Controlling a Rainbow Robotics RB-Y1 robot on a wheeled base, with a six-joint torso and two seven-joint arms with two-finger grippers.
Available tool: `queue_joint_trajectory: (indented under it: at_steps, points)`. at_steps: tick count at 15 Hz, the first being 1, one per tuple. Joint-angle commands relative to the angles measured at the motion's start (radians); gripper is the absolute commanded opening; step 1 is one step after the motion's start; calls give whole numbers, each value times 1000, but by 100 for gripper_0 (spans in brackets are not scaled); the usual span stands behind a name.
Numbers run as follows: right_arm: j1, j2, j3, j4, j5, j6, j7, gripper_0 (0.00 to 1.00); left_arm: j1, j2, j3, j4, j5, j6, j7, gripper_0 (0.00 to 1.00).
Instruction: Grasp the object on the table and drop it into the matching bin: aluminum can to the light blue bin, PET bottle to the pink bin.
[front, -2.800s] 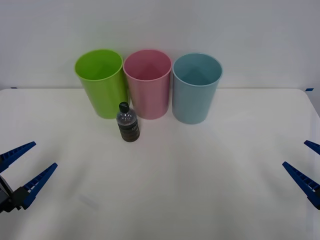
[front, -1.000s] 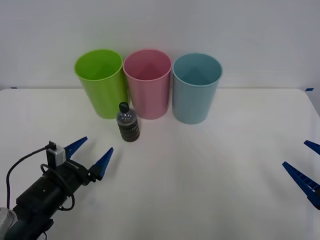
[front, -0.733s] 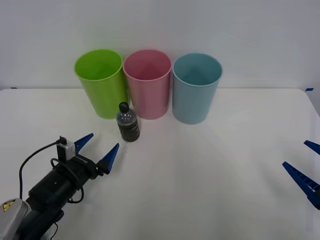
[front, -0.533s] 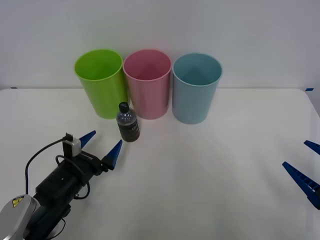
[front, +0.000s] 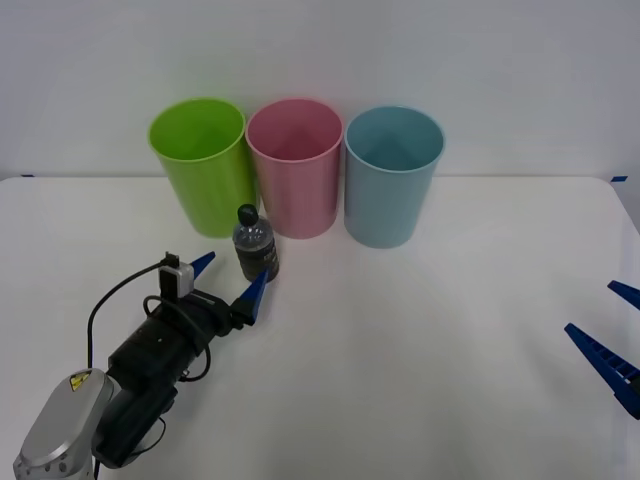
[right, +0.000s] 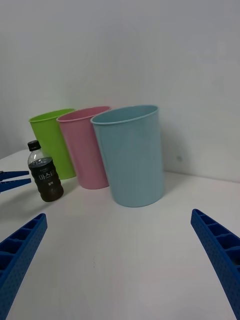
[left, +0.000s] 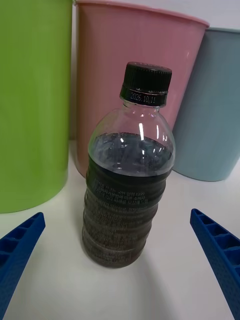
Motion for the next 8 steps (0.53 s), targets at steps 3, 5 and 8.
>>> queue_joint_trajectory:
  at_steps: [3,5,8]
  points:
    - [0,0,0,0,0,0,0,100,-66,0,-16,49,3,52,-2,100]
    - [0,0,0,0,0,0,0,100,-75,-3,-21,52,0,72,-3,100]
    - [0,0,0,0,0,0,0,100,-81,-15,-30,52,-17,96,-2,100]
